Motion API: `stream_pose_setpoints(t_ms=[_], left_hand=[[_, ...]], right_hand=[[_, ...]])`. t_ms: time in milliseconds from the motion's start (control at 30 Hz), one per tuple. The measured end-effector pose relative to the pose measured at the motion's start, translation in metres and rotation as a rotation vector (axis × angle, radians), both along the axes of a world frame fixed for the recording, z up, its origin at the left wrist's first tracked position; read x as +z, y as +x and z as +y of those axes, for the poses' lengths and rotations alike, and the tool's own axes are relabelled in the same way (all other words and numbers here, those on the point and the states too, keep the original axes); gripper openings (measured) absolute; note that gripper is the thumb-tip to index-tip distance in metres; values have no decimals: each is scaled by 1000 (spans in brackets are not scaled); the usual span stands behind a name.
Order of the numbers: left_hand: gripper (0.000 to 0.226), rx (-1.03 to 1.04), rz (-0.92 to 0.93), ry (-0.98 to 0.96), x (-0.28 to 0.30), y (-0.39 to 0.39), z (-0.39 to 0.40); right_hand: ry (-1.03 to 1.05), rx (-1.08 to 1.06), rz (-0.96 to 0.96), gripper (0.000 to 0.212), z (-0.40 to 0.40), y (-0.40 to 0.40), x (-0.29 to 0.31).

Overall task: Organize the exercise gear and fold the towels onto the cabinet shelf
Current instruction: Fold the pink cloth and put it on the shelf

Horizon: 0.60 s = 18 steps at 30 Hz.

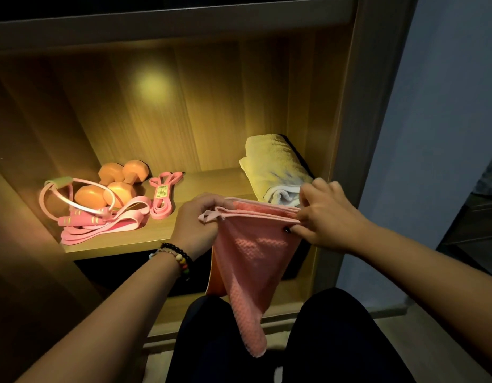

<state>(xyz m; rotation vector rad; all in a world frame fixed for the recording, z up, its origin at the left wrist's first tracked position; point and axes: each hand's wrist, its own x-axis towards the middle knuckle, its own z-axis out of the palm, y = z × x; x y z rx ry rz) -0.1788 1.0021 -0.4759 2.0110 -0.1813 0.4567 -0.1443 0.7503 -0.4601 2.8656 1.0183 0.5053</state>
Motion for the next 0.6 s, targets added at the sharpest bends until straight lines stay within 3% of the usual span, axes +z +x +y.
stream_pose_setpoints(t_ms=[167,333,467,600], left_hand=[[46,27,-34,147,7,12,17],[31,103,-28,212,28,28,29],[28,228,-78,5,51,36,35],[25,207,-34,-168,57,28,47]], right_hand=[[-54,-99,-57,49,11,10,20],[168,-99,-134,42,28,28,33],[466,-40,-198,30,45,33,47],[635,21,-111,16,55,34,51]])
